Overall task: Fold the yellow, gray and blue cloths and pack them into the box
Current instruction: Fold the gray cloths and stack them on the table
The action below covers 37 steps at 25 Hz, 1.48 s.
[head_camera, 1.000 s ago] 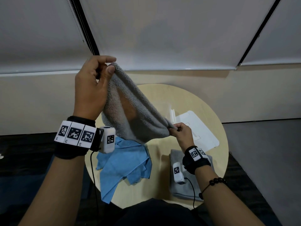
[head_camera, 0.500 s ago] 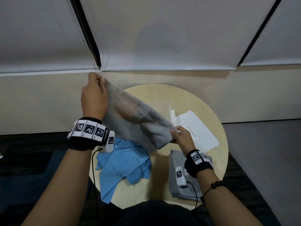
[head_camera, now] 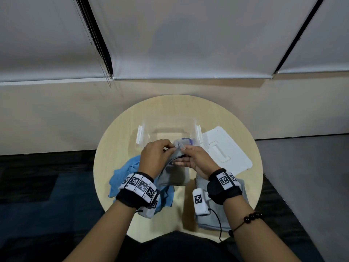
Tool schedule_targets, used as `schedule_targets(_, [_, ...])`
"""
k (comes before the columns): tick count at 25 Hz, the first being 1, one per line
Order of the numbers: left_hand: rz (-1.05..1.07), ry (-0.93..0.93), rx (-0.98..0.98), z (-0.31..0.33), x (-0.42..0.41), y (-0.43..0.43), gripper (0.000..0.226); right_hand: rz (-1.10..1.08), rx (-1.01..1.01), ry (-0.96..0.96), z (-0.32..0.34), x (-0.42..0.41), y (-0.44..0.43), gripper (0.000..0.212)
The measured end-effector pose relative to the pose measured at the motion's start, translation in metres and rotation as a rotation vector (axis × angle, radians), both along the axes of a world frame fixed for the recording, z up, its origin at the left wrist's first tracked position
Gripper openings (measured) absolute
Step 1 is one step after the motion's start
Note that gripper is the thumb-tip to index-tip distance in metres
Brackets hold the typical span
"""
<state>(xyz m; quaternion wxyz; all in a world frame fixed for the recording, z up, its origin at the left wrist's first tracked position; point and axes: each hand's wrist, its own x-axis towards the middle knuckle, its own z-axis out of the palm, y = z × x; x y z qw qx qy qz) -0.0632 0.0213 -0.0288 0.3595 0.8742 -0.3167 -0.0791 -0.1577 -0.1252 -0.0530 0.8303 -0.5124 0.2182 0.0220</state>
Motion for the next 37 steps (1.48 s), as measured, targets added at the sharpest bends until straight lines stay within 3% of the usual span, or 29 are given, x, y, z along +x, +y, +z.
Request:
schedule_targets(7, [0.023,-0.081,-0.079,-0.007,-0.006,-0.010,0.006,0.050,-0.015,-0.051,0.004,0.002,-0.002,0.034])
schedule_targets(10, [-0.064,-0.147,-0.129,-0.010,-0.005,-0.013,0.006,0.037,-0.073,-0.065,0.005,0.001,-0.008,0.037])
schedule_targets(13, [-0.131,-0.229,-0.094,-0.014,-0.003,-0.013,0.023,0.034,-0.068,-0.103,0.008,-0.003,-0.018,0.039])
schedule_targets(20, [-0.117,-0.190,-0.145,-0.001,0.011,-0.012,0.013,-0.027,-0.032,-0.104,0.001,-0.001,-0.015,0.038])
schedule_targets(25, [-0.192,-0.230,-0.055,0.002,0.007,-0.009,0.028,0.014,-0.062,-0.102,0.002,0.004,-0.013,0.044])
schedule_targets(29, [-0.054,-0.121,-0.235,0.009,0.008,-0.005,0.014,0.054,-0.166,-0.103,0.005,0.001,-0.014,0.041])
schedule_targets(33, [-0.014,0.005,-0.444,0.035,0.017,0.011,0.014,-0.271,-0.469,0.051,-0.007,-0.004,-0.038,0.016])
schedule_targets(37, [-0.085,0.062,-0.582,0.057,0.026,0.018,0.014,-0.107,-0.327,-0.068,-0.013,-0.003,-0.035,0.048])
